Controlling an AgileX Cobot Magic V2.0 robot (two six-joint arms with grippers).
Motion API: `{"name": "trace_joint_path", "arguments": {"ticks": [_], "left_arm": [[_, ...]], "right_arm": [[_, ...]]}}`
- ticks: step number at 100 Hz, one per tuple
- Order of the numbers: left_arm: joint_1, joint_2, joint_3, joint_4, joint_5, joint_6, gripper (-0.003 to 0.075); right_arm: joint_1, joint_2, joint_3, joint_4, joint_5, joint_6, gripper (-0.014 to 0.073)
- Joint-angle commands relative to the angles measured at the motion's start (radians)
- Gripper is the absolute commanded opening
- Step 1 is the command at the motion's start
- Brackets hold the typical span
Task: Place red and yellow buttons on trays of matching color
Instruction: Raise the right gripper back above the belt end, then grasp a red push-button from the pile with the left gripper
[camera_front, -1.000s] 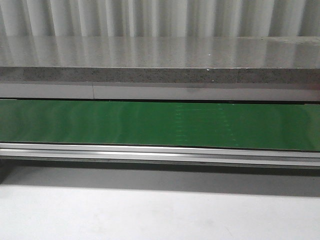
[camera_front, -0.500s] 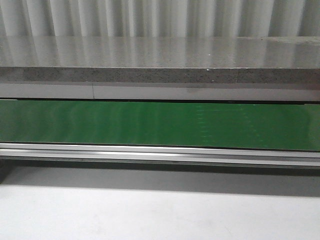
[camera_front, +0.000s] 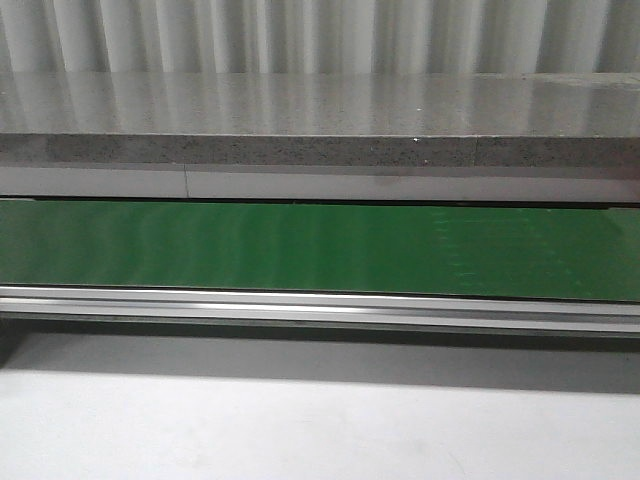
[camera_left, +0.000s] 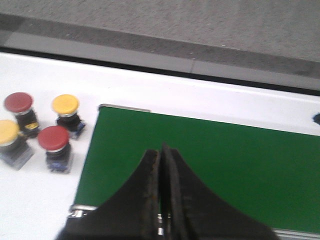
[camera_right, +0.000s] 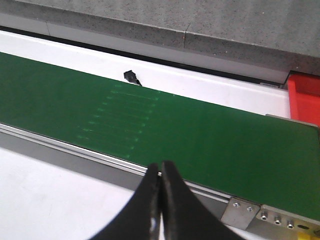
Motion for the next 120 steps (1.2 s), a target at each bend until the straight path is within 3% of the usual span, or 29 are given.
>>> {"name": "trace_joint_path", "arguments": {"ticks": [1, 13, 20, 30, 36, 40, 63, 98, 120], "left_arm": [[0.083, 0.083, -0.099, -0.012, 0.008, -0.012, -0.0019], [0.199, 0.199, -0.169, -0.032, 0.062, -0.012, 0.0057], [0.245, 0.259, -0.196, -0.032, 0.071, -0.012, 0.0181], [0.280, 0.350, -0.234, -0.032, 0.095, -0.012, 0.0424], [0.292, 0.399, -0.254, -0.035, 0.097, -0.012, 0.0519], [0.298, 0.431, -0.268, -0.043, 0.099, -0.012, 0.0540], [0.322, 0.664, -0.411, -0.189, 0.226, -0.025, 0.0522], [0.347, 0.934, -0.617, -0.181, 0.385, -0.312, 0.0521], [0.347, 1.017, -0.668, -0.181, 0.382, -0.417, 0.0521]], "right_arm": [[0.004, 0.006, -0.027, -0.003, -0.071, -0.010, -0.0065], [0.004, 0.006, -0.027, -0.003, -0.071, -0.010, -0.0065], [0.004, 0.006, -0.027, -0.003, -0.071, -0.010, -0.0065], [0.004, 0.006, -0.027, -0.003, -0.071, -0.010, -0.0065], [0.004, 0.006, -0.027, -0.003, -0.071, -0.010, -0.0065], [0.004, 0.006, -0.027, -0.003, -0.071, -0.010, -0.0065], [0.004, 0.006, -0.027, -0.003, -0.071, -0.010, -0.0065], [0.004, 0.006, -0.027, -0.003, -0.071, -0.010, -0.0065], [0.004, 0.006, -0.027, -0.003, -0.071, -0.010, -0.0065]]}}
